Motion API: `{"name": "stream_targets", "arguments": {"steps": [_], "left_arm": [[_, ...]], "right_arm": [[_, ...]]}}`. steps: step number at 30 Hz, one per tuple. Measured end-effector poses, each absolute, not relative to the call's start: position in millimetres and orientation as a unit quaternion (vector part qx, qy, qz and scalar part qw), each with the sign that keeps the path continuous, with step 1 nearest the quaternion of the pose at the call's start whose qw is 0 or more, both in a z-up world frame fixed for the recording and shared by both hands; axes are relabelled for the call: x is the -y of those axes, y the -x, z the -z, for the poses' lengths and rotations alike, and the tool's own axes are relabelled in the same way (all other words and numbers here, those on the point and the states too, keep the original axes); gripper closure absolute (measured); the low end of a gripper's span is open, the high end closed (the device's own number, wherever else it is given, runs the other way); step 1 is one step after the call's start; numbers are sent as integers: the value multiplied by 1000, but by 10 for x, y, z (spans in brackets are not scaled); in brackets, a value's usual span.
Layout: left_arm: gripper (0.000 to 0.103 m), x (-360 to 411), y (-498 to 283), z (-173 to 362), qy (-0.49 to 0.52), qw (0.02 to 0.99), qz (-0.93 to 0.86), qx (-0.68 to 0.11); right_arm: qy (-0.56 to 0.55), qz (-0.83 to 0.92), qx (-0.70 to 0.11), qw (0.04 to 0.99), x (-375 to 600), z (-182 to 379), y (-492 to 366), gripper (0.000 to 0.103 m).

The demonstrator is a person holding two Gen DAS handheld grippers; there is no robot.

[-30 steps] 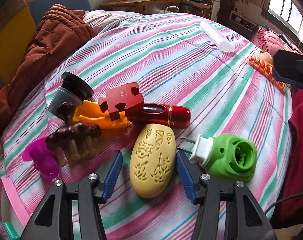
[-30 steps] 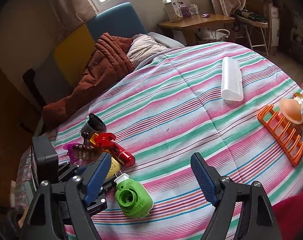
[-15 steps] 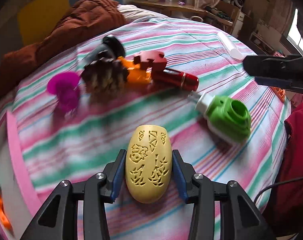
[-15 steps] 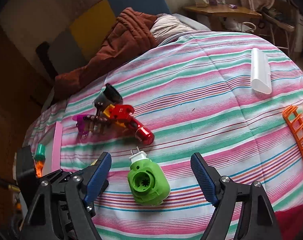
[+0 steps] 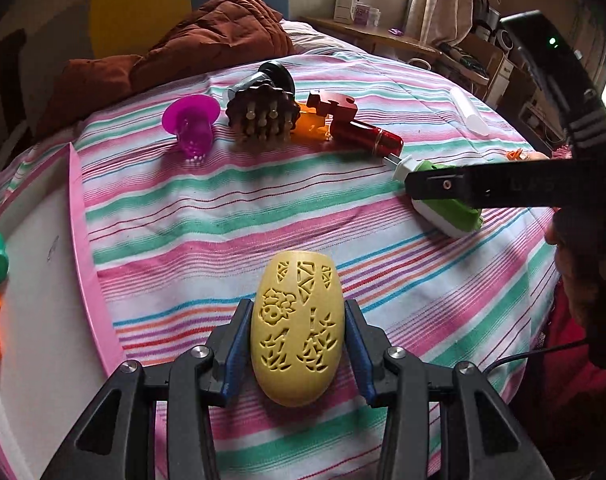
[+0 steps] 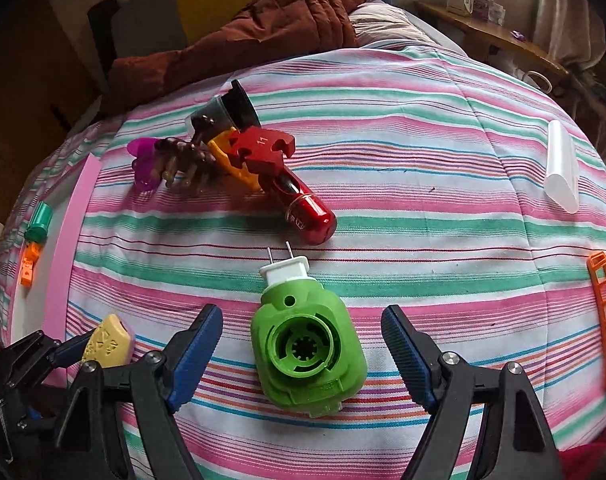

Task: Organize rigid objects
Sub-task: 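Grasp the yellow oval block with the left gripper while the right gripper grasps the green plug device, then carry the yellow block into the tray and open the left gripper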

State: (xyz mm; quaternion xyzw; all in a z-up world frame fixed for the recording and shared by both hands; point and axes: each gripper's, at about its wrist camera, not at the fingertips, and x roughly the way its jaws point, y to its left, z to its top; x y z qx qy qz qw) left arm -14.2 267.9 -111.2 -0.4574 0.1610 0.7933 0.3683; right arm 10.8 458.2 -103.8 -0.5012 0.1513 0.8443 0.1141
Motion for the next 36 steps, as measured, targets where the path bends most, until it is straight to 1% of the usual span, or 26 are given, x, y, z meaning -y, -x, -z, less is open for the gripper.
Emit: {"name": "stream_targets", "arguments": {"steps": [3, 4, 6, 7, 9, 14, 26, 30, 36], "left_arm": [[58, -2653, 144, 1106, 459, 367, -794, -155], [59, -2653, 143, 1115, 460, 367, -794, -153], [59, -2629, 117, 1098, 458, 367, -795, -153], [59, -2600, 106, 1065, 456, 365, -798, -151], [59, -2558, 90, 1006, 451, 366, -801, -145], [59, -2377, 66, 781, 434, 356, -817, -131], [59, -1743, 135, 352, 423, 311, -848, -70], [59, -1440, 228, 293, 422, 278, -861, -53], [59, -938, 502, 460, 437, 184, -879, -47]], "right_arm": [[508, -841, -142, 118, -4565, 1101, -78, 22], [511, -840, -138, 118, -4555, 1122, -69, 26], [519, -836, -125, 124, -4536, 1172, -55, 44], [520, -837, -107, 133, -4507, 1178, -47, 48], [522, -837, -93, 133, -4463, 1189, -32, 49], [525, -835, -108, 124, -4515, 1221, -30, 49], [516, -842, -80, 133, -4511, 1253, 12, 49], [514, -845, -70, 133, -4483, 1253, 15, 50], [511, -846, -61, 137, -4459, 1261, 5, 50]]}}
